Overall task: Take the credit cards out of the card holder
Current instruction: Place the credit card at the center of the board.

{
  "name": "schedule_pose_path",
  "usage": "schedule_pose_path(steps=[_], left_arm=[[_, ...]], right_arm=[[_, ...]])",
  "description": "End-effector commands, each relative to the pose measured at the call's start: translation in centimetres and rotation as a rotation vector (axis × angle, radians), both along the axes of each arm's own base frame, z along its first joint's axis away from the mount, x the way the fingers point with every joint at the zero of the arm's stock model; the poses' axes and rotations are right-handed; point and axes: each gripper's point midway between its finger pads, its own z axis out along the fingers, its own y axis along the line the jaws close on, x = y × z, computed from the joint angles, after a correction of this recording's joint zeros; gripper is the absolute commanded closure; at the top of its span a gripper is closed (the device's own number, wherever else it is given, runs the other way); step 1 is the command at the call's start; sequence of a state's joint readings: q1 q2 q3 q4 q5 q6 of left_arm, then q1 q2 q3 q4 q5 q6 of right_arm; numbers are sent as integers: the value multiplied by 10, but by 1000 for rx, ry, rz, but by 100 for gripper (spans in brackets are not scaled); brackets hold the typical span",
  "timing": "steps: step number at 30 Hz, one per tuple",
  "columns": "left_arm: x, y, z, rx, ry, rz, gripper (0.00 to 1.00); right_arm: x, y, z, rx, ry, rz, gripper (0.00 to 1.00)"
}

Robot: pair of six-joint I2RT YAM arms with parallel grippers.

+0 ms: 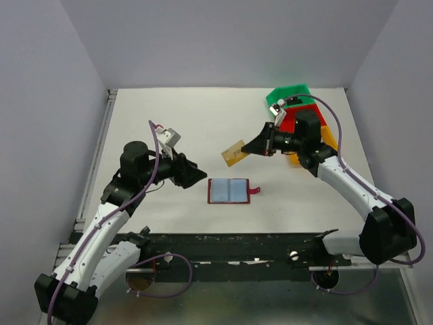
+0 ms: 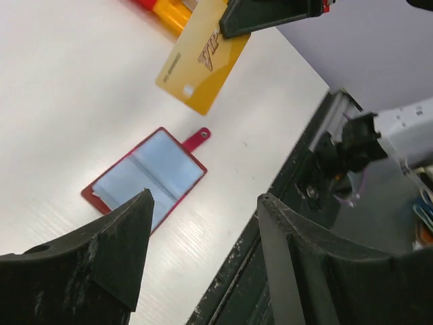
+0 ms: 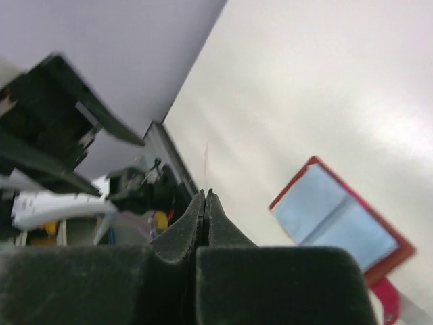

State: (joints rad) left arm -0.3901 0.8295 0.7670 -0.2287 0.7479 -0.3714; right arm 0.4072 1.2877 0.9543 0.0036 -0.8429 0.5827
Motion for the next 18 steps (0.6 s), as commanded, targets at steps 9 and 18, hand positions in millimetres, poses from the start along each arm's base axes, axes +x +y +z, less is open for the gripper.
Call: schedule_pose_path(steps=[9, 18], left_arm=[[36, 32, -52, -65, 131, 376, 28], [41, 37, -65, -104, 164, 446, 28]], right_arm=[[157, -58, -105, -205, 257, -549, 100], [200, -66, -153, -280, 372, -632, 100]])
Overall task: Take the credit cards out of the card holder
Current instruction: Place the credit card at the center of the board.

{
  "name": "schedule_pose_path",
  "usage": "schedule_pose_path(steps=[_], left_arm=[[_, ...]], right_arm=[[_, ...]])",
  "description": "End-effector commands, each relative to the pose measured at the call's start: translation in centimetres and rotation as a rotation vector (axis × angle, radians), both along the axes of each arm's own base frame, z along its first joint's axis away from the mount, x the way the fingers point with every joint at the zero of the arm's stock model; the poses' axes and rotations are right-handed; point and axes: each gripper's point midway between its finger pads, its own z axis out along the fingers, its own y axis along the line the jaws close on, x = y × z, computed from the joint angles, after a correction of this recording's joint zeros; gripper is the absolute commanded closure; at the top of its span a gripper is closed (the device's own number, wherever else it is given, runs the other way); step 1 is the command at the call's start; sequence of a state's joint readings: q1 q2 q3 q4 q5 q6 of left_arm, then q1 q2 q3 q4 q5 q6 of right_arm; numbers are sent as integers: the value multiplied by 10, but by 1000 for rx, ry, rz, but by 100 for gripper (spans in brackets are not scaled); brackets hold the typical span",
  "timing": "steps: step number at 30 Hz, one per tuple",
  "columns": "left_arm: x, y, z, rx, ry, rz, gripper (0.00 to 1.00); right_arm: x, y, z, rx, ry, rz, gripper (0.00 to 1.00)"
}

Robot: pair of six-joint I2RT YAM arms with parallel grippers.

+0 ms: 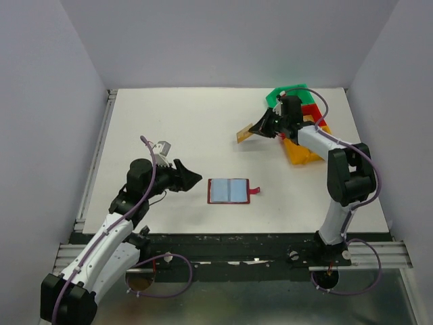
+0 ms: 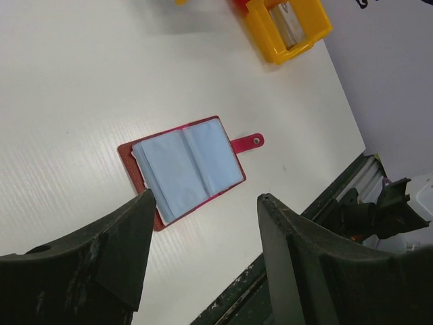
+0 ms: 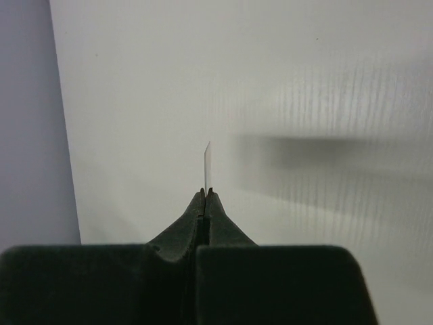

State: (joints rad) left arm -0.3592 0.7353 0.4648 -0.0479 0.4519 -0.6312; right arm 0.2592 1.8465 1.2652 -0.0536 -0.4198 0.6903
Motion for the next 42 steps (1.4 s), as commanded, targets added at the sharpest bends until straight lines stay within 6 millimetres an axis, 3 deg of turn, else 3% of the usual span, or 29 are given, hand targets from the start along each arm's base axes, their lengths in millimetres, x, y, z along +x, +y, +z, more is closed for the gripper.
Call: schedule_pose_path(steps=[1, 11, 24, 31, 37, 42], left_arm=[[12, 6, 14, -39, -50, 75, 28], [16, 2, 12, -61, -50, 69, 28], [21, 3, 1, -58, -12, 94, 28], [21, 3, 1, -59, -13, 94, 28], [20, 4, -1, -55, -8, 103, 28], [20, 6, 0, -50, -11, 111, 28]], right_arm=[[16, -10, -27, -39, 80, -66, 100], [30, -11, -50, -55, 127, -51, 100], [27, -20, -70, -98, 170, -65, 99], [26, -21, -68, -101, 172, -62, 78], [24, -27, -68, -119, 177, -76, 69], [20, -46, -68, -152, 188, -110, 61]])
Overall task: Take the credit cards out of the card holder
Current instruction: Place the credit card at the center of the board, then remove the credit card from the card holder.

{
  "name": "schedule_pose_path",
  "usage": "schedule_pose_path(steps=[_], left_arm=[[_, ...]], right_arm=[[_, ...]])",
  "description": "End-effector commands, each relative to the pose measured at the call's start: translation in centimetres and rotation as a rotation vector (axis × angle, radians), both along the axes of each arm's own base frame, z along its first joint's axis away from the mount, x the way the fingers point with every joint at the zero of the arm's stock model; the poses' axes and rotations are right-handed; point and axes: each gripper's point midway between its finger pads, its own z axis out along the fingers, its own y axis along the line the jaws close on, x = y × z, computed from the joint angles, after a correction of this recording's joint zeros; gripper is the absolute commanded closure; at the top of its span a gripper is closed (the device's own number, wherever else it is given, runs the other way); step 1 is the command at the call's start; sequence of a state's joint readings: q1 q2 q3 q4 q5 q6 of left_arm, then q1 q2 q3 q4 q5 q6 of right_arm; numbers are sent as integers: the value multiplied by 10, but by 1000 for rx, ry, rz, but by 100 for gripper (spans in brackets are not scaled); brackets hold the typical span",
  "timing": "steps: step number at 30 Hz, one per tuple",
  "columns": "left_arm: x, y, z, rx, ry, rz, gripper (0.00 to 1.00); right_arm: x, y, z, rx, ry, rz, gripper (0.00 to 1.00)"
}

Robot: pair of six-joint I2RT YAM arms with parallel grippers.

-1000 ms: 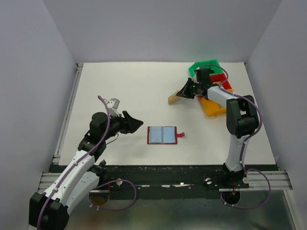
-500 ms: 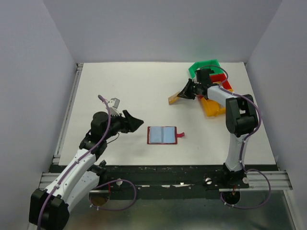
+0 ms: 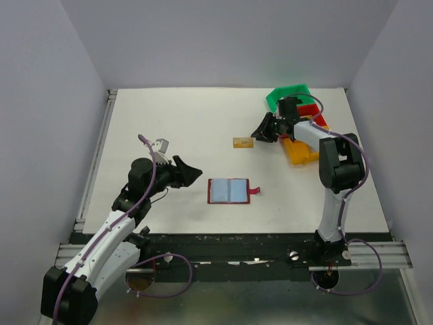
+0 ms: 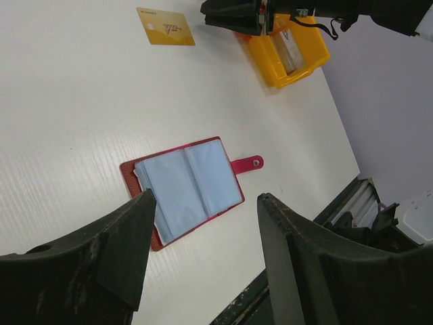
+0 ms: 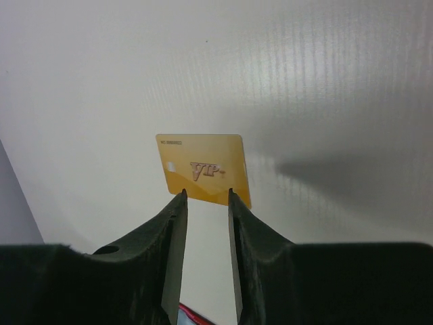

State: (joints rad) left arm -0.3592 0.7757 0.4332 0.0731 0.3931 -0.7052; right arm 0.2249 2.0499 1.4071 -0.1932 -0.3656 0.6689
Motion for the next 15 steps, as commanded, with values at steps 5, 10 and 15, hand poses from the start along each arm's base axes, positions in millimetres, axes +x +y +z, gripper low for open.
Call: schedule_pose_path(steps=[5, 10, 15], left_arm=[[3, 7, 0, 5, -6, 48, 28], [10, 14, -8, 12, 37, 111, 28], [17, 20, -25, 101, 117, 171, 1]], right_arm=[[-13, -46, 16, -100, -19, -73, 55], [-40, -33, 56, -87, -124, -29, 53], [-95, 2, 68, -110, -196, 95, 46]])
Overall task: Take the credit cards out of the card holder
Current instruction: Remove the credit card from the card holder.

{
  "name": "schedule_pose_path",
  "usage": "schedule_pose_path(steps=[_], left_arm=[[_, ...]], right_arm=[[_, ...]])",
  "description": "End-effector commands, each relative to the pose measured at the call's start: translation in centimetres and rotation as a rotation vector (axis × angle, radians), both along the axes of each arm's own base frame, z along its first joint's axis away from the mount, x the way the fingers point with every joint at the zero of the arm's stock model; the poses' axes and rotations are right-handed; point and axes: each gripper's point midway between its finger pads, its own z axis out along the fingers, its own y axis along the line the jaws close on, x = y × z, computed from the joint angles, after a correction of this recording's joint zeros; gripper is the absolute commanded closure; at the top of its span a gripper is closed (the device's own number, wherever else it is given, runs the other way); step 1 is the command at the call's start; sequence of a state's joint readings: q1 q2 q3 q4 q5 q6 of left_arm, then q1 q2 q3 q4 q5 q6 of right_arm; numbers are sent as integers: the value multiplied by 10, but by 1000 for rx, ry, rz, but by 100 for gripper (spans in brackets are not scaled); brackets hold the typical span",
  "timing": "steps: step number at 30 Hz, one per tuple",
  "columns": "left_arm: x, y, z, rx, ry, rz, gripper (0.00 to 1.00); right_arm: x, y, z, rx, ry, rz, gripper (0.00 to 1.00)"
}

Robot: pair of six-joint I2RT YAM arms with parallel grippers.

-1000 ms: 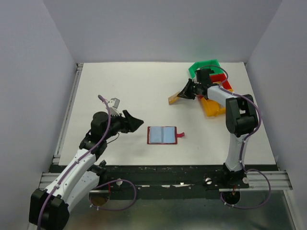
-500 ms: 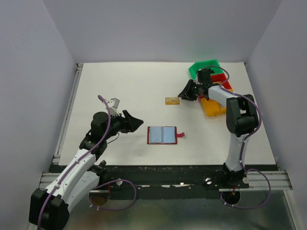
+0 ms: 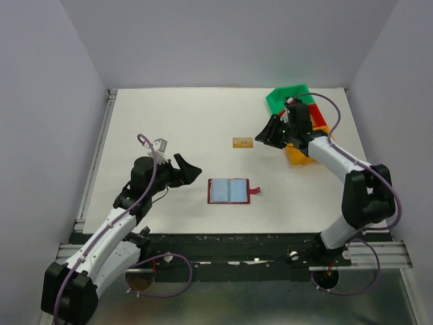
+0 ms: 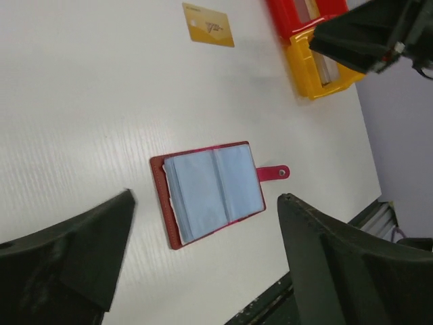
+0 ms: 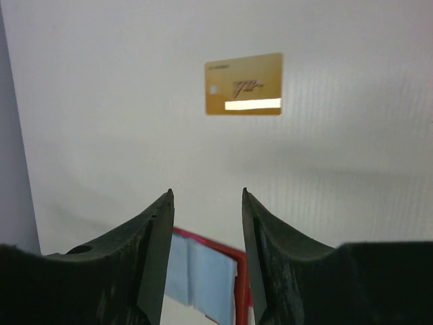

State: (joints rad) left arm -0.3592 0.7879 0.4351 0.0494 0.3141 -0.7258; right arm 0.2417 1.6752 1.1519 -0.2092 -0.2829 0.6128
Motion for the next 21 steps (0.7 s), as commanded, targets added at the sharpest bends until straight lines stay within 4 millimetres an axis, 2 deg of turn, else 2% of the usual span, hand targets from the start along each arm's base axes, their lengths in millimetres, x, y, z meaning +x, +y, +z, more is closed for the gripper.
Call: schedule_pose_path(steps=[1, 3, 6, 10, 13, 17, 21], left_arm=[[8, 12, -19, 124, 85, 106, 1], [8, 12, -22, 210, 80, 138, 1], [10, 12, -22, 282, 71, 185, 1], [11, 8, -24, 267, 132, 207, 1], [8, -13, -29, 201, 148, 122, 1], [1, -39, -37, 58, 150, 26, 5], [1, -42, -44, 37, 165, 24, 9]], right_arm=[[-49, 29, 2, -71, -59, 129, 45], [-76, 41, -3, -129, -74, 193, 42], [-106, 41, -13, -161, -73, 223, 41], [-141, 38, -28, -163, -51, 258, 41], [-159, 38, -34, -156, -37, 274, 41], [-173, 25, -51, -180, -18, 255, 41], [-178, 14, -64, -222, 9, 230, 41]])
